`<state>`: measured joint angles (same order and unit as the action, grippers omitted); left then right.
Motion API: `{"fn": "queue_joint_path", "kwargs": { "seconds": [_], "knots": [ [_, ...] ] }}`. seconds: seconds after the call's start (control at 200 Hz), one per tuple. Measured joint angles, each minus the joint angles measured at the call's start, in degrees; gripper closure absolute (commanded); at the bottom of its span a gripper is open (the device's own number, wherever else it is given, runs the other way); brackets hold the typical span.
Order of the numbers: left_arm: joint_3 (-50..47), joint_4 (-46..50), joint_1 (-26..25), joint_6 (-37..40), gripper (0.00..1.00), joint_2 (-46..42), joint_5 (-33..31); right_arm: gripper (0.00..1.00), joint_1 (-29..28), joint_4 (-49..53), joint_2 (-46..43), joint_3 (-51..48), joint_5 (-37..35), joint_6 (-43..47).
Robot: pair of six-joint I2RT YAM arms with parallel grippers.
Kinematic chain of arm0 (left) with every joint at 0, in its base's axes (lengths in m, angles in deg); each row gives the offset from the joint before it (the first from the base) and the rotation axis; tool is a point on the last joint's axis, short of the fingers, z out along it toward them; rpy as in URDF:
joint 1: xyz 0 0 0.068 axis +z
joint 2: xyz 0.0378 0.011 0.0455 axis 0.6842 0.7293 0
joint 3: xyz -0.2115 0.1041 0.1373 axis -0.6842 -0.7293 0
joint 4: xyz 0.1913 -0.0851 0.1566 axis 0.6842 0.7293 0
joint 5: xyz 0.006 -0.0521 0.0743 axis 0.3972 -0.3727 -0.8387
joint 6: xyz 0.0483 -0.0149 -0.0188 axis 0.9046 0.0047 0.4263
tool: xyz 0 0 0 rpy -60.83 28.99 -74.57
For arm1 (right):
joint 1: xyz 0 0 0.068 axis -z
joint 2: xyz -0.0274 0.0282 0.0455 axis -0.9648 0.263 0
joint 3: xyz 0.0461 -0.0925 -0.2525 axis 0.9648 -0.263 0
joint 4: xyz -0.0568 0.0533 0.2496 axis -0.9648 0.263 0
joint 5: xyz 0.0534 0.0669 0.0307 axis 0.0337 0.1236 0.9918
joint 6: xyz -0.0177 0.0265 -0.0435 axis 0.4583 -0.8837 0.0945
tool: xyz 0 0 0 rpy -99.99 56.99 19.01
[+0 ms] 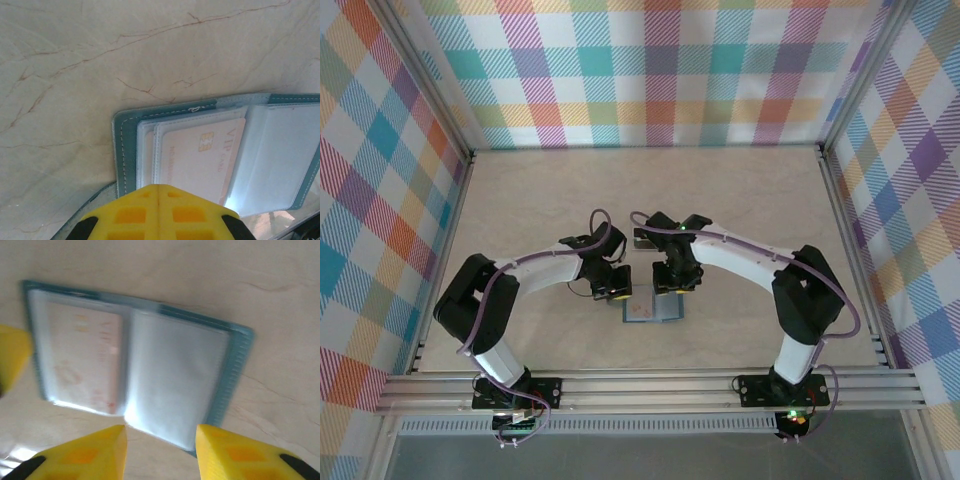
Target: Take the credit cards out of the card holder
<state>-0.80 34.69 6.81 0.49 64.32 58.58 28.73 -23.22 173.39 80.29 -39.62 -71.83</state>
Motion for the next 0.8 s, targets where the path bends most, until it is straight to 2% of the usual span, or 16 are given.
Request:
{"fn": "queue_joint_path", "kwargs": {
  "seconds": [0.155, 0.35, 0.585, 0.8],
  "knots": [
    [0.02, -1.42, -0.42, 0.0, 0.95, 1.29, 0.7, 0.78, 1.73, -11.85, -0.37, -5.31, 11.02, -2.84],
    [0.0, -2.69, -0.9, -0.02, 0.95, 2.56, 1.42, 0.8, 3.58, -21.97, 1.9, -11.82, 20.26, -6.93],
    [-0.31, -3.21, -0.9, 0.0, 0.95, 2.56, 1.51, 0.76, 3.67, -24.87, 3.67, -13.25, 21.27, -7.3],
    [-0.59, -3.8, -0.92, 0.0, 0.95, 2.54, 1.51, 0.75, 3.67, -23.67, 3.89, -13.27, 18.43, -6.69]
  ]
}}
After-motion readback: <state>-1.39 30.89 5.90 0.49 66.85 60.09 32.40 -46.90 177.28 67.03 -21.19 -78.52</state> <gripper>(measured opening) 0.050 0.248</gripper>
